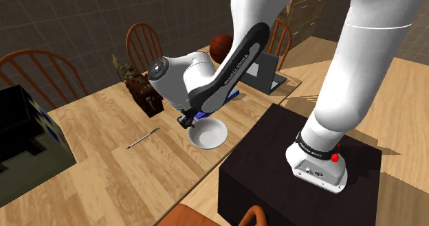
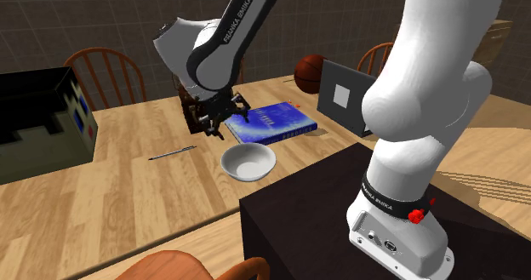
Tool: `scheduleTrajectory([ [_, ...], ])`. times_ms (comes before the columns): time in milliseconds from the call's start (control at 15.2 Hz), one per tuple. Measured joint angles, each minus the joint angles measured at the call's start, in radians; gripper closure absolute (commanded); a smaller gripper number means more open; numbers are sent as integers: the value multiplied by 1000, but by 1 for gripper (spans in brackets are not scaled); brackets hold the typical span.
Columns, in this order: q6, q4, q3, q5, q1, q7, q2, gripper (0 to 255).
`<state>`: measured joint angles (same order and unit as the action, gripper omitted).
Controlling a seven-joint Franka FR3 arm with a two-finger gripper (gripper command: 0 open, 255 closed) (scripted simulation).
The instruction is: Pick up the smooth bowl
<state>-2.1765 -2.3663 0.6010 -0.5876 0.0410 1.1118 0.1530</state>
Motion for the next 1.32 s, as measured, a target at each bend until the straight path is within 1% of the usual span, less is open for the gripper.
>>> scheduleTrajectory([
  [132, 15, 50, -17, -76, -31, 84, 108, 0],
  [264, 30, 91, -37, -134, -69, 156, 201, 0],
  [594, 83, 233, -98, -226, -167, 271, 415, 0],
  [726, 80, 254, -114, -246, -183, 291, 455, 0],
  [1122, 50, 286, -150, -294, -206, 328, 534, 0],
  [1188, 48, 287, -151, -297, -207, 331, 539, 255],
  [1320, 47, 289, -153, -299, -209, 334, 544, 255],
])
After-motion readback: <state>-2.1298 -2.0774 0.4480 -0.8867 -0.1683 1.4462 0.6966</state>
